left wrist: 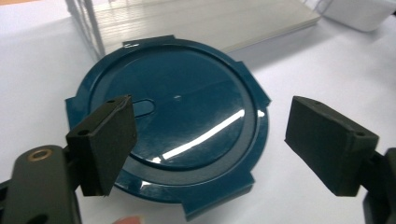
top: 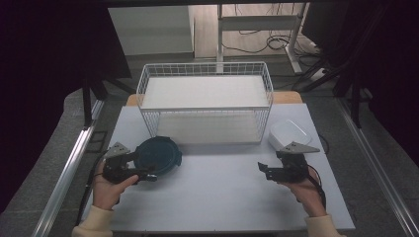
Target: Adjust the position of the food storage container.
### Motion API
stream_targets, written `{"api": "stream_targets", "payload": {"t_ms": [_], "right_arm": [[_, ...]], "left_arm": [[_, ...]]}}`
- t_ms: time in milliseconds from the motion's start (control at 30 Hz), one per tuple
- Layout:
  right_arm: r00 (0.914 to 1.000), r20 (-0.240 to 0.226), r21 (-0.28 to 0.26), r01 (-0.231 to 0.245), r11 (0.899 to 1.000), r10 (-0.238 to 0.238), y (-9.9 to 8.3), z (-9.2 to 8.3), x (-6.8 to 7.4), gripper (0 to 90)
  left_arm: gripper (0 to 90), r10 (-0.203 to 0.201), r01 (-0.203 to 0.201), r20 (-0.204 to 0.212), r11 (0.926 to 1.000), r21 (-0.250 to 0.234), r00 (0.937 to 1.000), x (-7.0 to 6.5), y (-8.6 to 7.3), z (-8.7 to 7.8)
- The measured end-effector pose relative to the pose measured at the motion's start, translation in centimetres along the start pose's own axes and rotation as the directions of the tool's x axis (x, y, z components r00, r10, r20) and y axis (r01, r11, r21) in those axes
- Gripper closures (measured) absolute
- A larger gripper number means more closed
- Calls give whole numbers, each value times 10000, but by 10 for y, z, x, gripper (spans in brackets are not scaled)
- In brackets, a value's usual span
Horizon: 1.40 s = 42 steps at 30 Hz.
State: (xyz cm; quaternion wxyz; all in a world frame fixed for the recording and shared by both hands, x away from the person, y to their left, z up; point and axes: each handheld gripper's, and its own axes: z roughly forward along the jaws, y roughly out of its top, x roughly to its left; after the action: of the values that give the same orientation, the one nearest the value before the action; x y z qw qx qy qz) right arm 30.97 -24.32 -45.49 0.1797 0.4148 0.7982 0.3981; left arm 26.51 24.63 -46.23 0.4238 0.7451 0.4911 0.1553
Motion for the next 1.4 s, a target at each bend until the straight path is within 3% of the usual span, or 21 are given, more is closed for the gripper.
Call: {"api": "stream_targets", "payload": {"t_ms": [233,567,833,967,1000,1267,1400], "right_arm": [[10000,35,69,92,9999,-93,0,1,-3,187],[9996,-21,97,296,9995,-295,3,0,6,188],[9995,-48,8,315,9995,-315,4,-1,8,191],[9996,-36,-49,277,9996,-277,3,-4,4,195],[9997,-27,-9,257,9997,-257,1,-5,2,196],[9998,155,76,131,9999,-133,-5,-11,-1,198],[9998,199,-17,93,10000,-93,-4,-14,-1,198]], "left_arm": [[161,-132,134,131,9997,-197,9998,2,0,-6],[151,-108,117,260,9994,-318,9996,4,-2,-15],[180,-36,38,66,9997,-243,10000,5,-1,-14],[224,320,-320,6,9993,-202,9995,5,5,-17],[249,509,-513,-264,9986,-152,9984,6,11,-19],[280,356,-361,-573,9993,-76,9977,15,34,-19],[294,359,-344,-865,9992,197,9956,22,45,-15]]}}
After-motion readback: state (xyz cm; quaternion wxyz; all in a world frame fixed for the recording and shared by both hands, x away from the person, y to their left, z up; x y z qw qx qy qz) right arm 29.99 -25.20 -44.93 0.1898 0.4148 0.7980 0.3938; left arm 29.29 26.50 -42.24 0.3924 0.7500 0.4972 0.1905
